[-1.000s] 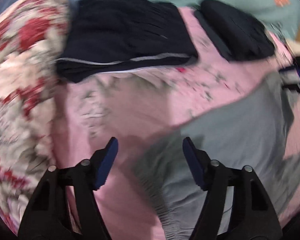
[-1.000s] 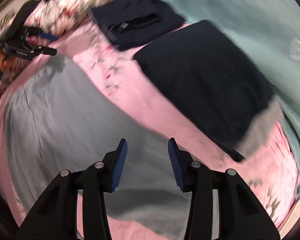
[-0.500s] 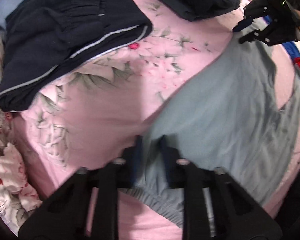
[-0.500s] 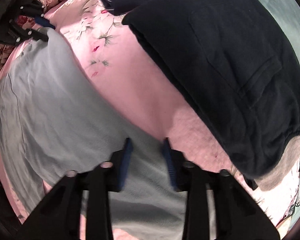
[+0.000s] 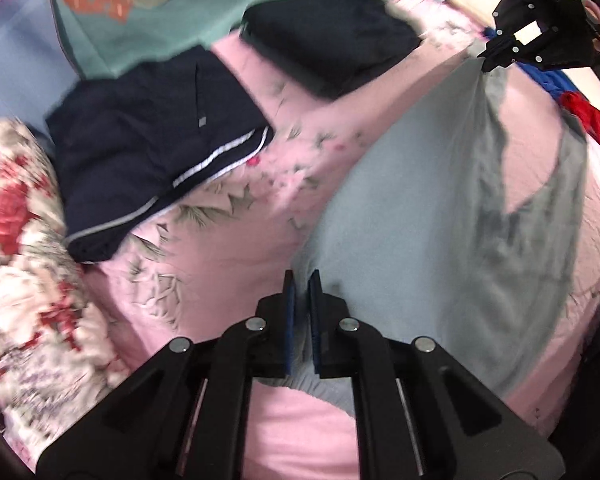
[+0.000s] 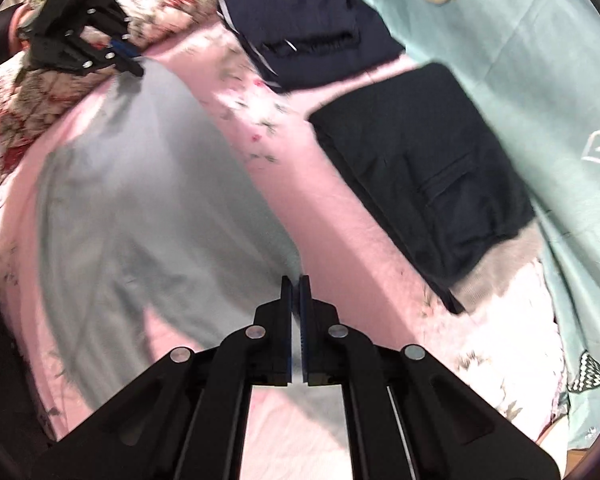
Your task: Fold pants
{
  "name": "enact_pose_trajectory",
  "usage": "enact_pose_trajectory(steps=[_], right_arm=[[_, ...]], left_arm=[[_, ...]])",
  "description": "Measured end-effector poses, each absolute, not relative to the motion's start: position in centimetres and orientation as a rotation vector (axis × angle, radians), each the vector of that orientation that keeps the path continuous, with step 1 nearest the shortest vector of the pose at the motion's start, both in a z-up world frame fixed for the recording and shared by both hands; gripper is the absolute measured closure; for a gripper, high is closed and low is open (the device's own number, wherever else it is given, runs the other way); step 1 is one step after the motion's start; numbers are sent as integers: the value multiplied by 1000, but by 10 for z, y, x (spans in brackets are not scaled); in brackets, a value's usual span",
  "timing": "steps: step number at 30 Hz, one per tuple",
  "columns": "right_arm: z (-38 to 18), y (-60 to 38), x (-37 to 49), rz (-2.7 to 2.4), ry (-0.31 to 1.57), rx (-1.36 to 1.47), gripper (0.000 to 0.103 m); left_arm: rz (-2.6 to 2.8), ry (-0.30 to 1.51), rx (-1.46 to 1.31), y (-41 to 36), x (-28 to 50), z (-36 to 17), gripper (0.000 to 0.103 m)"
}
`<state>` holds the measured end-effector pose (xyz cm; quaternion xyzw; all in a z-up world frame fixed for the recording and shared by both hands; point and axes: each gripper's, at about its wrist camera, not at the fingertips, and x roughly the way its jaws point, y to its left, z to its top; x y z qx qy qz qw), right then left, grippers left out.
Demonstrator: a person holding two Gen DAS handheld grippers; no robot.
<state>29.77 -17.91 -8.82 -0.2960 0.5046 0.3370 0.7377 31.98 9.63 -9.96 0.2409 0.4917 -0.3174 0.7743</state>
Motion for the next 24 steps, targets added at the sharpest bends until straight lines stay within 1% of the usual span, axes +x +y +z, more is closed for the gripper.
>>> enact_pose_trajectory(steps=[3,5,7,10,15,18,20,21,22,23,24], right_arm=[[-65,-187,253,775,1065,-658,100],[-61,-184,221,795,1041,-684,100],[-63,-178,187,821,1028,-706,100],[-83,-168,143,856,1043,-735,100],[-134,-155,82,889,1109,-788,100],[-164,-149,63,873,1130,-818,100],[-181,-148,56,849,1140,-831,100],[-190,-147,53,830,1151,-836,95],[-194,-148,52,817,1150,-837,94],[-193,-147,50,804,1135,-845,90],[-191,-146,49,788,1149,-857,79]], left_arm=[[-705,1011,538,106,283,-79,97],[-715,993,556,98,258,-68,97],[-723,991,579,97,230,-66,97],[-735,1017,610,97,190,-74,97],[-741,1104,666,95,130,-121,97],[-716,1133,703,92,107,-157,97],[-676,1136,706,90,101,-175,95],[-650,1137,696,90,99,-182,92],[-623,1139,679,91,97,-186,90],[-610,1139,671,92,95,-186,89],[-594,1126,655,96,90,-180,87]])
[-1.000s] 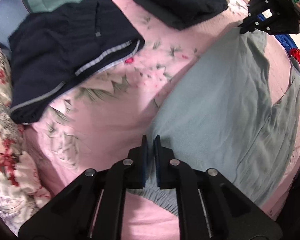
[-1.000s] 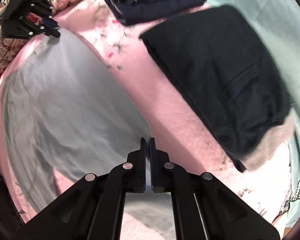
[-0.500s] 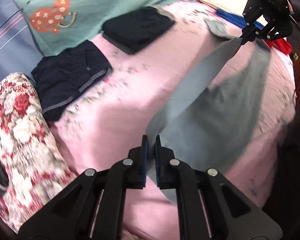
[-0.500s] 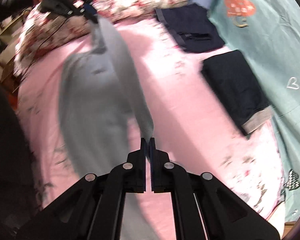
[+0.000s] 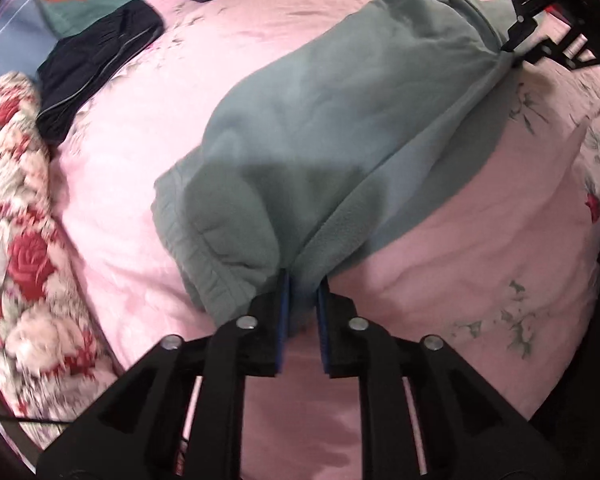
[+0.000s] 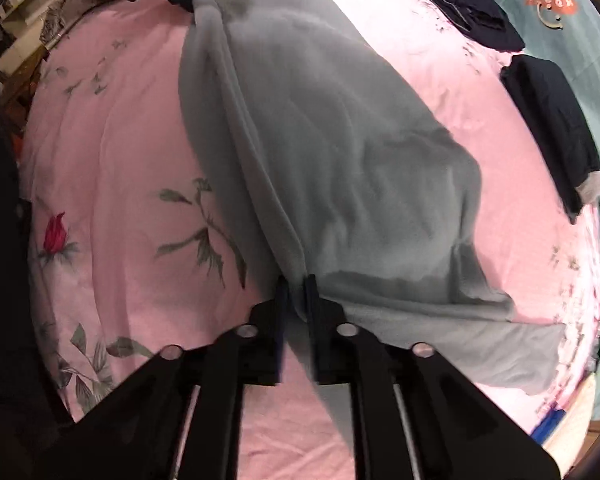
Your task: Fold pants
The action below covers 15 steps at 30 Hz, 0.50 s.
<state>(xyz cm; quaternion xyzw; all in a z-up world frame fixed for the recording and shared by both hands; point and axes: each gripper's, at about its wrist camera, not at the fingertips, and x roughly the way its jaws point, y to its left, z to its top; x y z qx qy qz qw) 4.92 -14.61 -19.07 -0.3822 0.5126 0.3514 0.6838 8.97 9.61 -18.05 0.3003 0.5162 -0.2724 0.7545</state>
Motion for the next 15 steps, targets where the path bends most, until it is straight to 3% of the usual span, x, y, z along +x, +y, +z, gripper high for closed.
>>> enact_pose_trajectory(steps=[2,3,4,11,15], right_arm=[[-176,-149,48,804,1180,-810,73],[-163,-153,48,826,1185,-742,70],[-152,-157,51,829,1187,-687,66],[-137,-186,103,594,1171,-259,64],[-190,-198,113,487,1344,-181,64]], left_arm=[[-580,1108,625,106,79,-164,64],[-562,1087,611,113,74,-154,44],[-524,1056,601,119,71,-145,33],[-474,931,170,129,111,-97,34],[-367,1041,143,104,141,-156,34]])
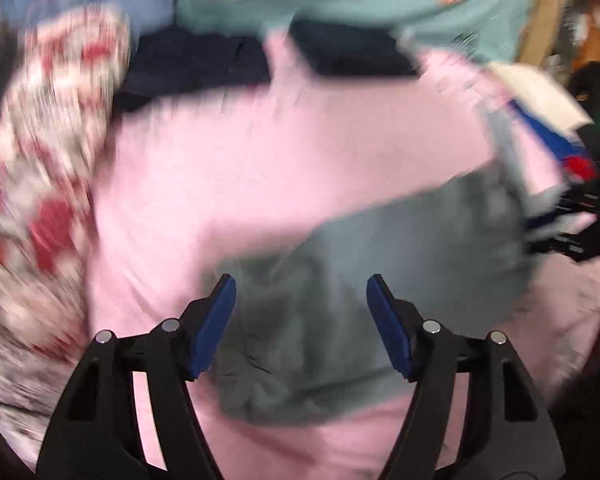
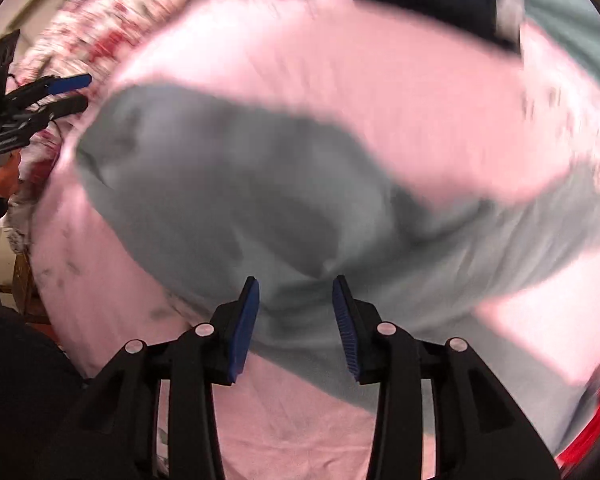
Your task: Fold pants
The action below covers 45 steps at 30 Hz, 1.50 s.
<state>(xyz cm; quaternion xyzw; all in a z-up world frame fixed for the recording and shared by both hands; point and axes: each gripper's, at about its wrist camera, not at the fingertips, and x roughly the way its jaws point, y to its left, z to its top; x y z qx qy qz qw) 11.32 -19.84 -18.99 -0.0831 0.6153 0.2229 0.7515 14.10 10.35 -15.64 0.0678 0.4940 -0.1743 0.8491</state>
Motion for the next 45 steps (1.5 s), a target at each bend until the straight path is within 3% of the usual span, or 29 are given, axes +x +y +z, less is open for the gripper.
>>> enact_pose_trajectory(steps=[3,5,10,15,20,26,30,38,45], right_arm=[[-187,-213,111,485,1352,-136,64],[-159,-235,120,440,1285,-93,64],[-112,-323,184,134,1119,47,59],[-129,-409,270,-94,1063,271,59],[-173,-453,317,-206,1118,380,65],[-195,-441,320,-242,1138,297,68],[-195,-445,320,-211,1142,292,102],[-121,-481,255,-135,971,467,102],[-58,-532,136,-64,779,684,102]], left_arm=[[-329,1076,205,94,136,-188,34],[-310,1062,276,84,131,-182,34],[-131,983,118,101,134,-138,28],[-22,924,20,86,107,-99,22],[7,970,43,62,71,-96,19],[12,1033,47,48,60,-107,19],[-15,1026,46,38,68,-106,19],[-147,989,117,-10,86,-98,19],[-292,957,190,-69,95,-91,19]])
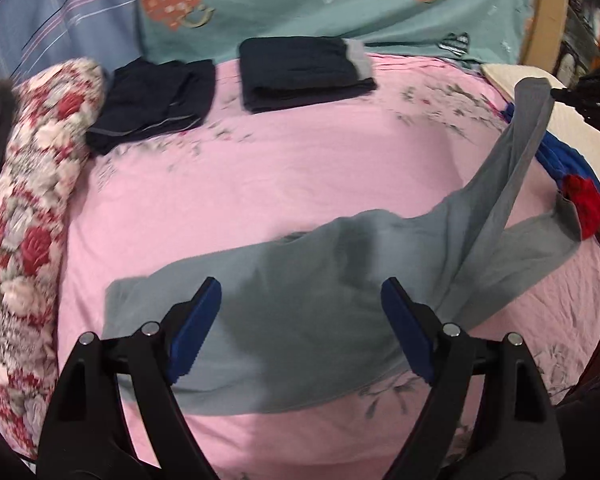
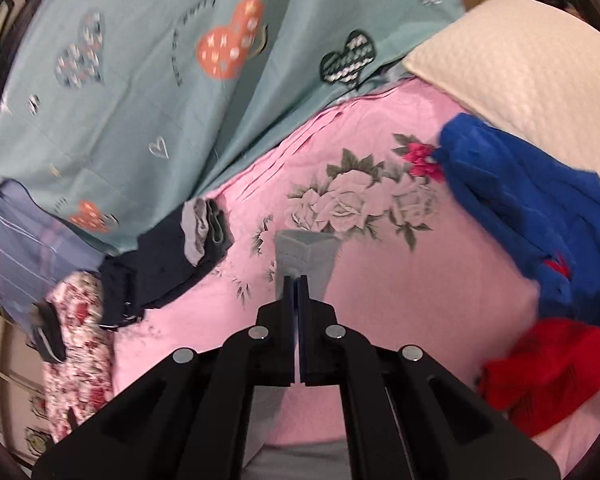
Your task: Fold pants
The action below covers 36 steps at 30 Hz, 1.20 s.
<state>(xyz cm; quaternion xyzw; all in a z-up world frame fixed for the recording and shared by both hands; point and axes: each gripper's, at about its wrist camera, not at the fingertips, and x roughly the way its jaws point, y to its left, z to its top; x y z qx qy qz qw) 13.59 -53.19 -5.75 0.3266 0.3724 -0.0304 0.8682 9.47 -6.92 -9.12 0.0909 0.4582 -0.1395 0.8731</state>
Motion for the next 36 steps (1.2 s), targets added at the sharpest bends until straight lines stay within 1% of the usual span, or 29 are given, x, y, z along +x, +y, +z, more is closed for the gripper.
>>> enact_pose_trajectory(steps=[2,5,9,10,12,14,15,16,20,22,23,25,27,29,31,32,33,35,36], right_arm=[[-62,-543,101,-75,764,710,102],[-95,-563,41,-133,791,795,102],[-169,-579,-24,-250,918,878,102],[-184,-580,-33,-279,965,871,98],[-195,-583,-48,-308,991,861,97],[-191,-582,-57,-290,960,855,91],[-187,-580,-58,-284,948,834,80],[-182,-578,-57,-288,941,795,78],[-163,-576,-38,-310,937,587,78],[-178,-589,-19,-326,1023,565,78],[-189,-602,-7,-339,1084,571,80],[-194,-626,10,-393,1087,527,92],[-184,-651,28,-488,1042,431,95],[-174,-694,52,-608,999,415,96],[-170,-725,66,-693,981,412,100],[-168,-736,71,-688,990,448,100],[-162,-735,74,-648,995,482,97],[-144,-704,73,-534,981,418,92],[-134,-682,67,-484,965,382,84]], left_arm=[[-324,959,212,-86,97,-91,19],[-382,957,248,-115,96,-90,19],[-437,972,297,-142,93,-95,19],[-448,978,310,-148,93,-97,19],[-460,985,346,-162,92,-103,19],[-459,997,369,-169,92,-109,18],[-459,1013,377,-173,93,-114,18],[-456,1030,383,-177,94,-118,18],[-462,1056,390,-191,90,-121,18],[-468,1050,404,-196,86,-120,18],[-469,1048,411,-198,85,-119,18],[-466,1042,421,-204,82,-116,18],[-450,1038,424,-206,81,-112,17],[-431,1040,424,-205,79,-110,17],[-406,1041,425,-203,76,-108,17],[-389,1041,423,-201,75,-107,17],[-379,1041,416,-199,74,-107,16],[-361,1051,396,-195,73,-109,15],[-356,1059,390,-194,73,-111,15]])
